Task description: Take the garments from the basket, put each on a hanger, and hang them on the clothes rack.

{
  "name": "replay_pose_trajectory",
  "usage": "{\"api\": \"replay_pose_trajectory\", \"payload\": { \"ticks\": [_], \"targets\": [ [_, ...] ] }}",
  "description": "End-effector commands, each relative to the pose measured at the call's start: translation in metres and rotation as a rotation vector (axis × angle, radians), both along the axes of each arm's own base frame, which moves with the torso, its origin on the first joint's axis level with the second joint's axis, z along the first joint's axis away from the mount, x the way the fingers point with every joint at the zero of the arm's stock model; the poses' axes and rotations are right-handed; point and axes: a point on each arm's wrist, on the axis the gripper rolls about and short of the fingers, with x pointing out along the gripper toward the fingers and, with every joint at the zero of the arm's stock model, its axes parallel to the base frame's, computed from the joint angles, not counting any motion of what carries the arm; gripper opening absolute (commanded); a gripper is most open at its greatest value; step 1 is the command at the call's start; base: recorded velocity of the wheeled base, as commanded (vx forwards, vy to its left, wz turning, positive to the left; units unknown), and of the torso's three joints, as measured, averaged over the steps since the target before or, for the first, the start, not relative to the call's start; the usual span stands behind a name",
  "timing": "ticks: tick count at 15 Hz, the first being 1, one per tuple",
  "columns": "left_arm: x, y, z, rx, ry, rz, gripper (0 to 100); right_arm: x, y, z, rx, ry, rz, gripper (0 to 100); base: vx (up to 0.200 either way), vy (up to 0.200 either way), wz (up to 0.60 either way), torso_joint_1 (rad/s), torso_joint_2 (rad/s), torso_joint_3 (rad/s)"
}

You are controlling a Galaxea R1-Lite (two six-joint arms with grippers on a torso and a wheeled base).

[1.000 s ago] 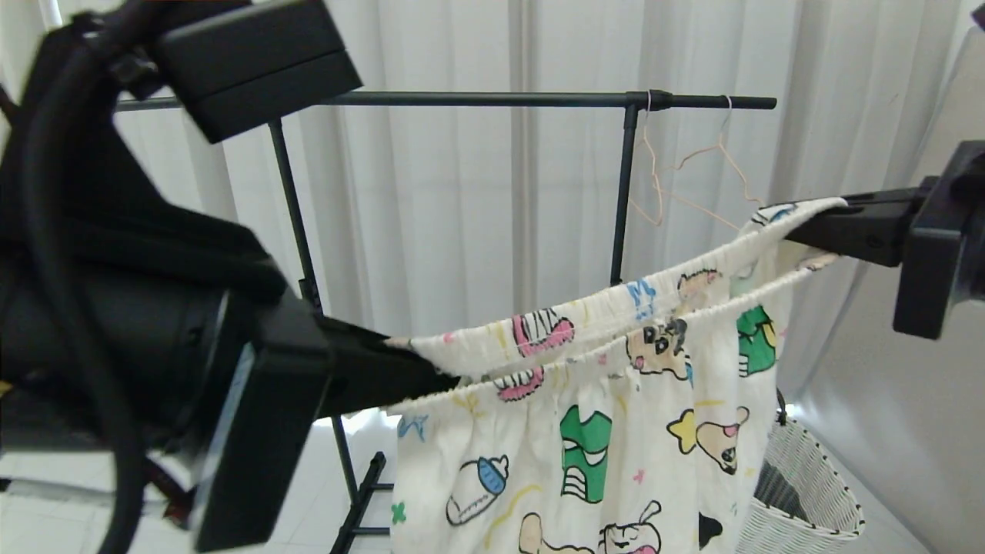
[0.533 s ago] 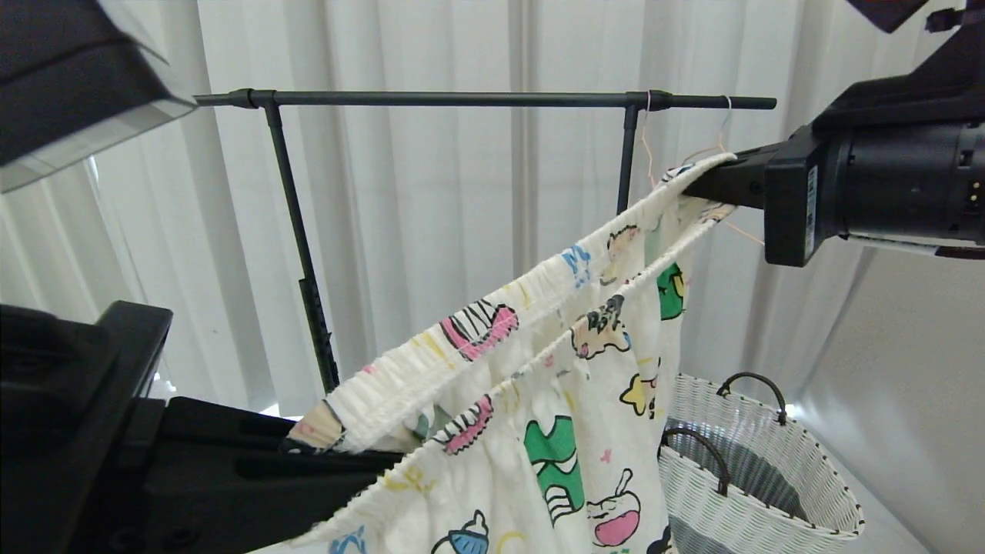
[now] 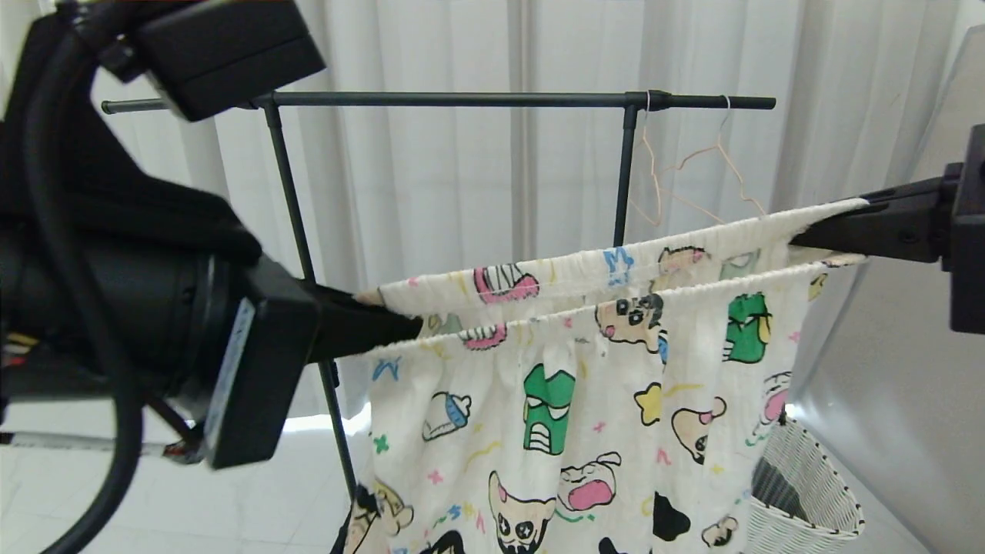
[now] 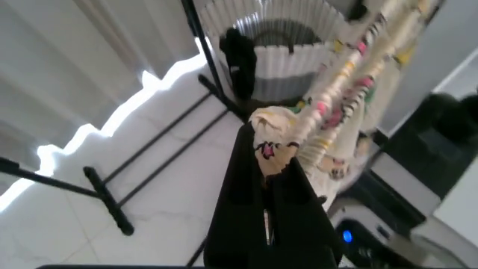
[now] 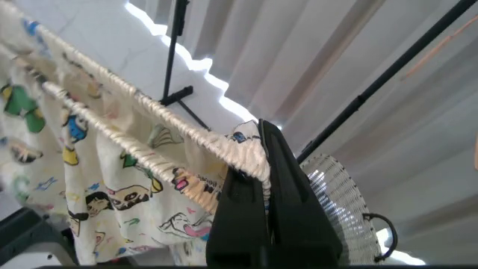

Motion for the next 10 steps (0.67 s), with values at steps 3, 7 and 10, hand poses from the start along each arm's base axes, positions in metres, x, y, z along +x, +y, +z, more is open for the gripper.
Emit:
{"api": "replay_pose_trajectory", "payload": {
  "ticks": [3,7,10],
  "targets": [
    [0.0249,-0.0249,0.0018,-0.06,-0.062,0.026,0,-0.0078,-0.0088,-0.0025,0.0,-0.001,0.003,0,0.0,0.0,0.0,0.0,0.0,0.0],
    [0.0258,-0.0234,0.0025,-0.055,-0.082,0.067,0,-0.0076,-0.0088,-0.0034,-0.004,0.001,0.0,0,0.0,0.0,0.0,0.0,0.0,0.0],
    [0.0278,-0.0222,0.0028,-0.048,-0.093,0.096,0,-0.009,-0.0105,-0.0065,-0.014,0.006,-0.003,100,0.0,0.0,0.0,0.0,0.0,0.0]
  ]
}}
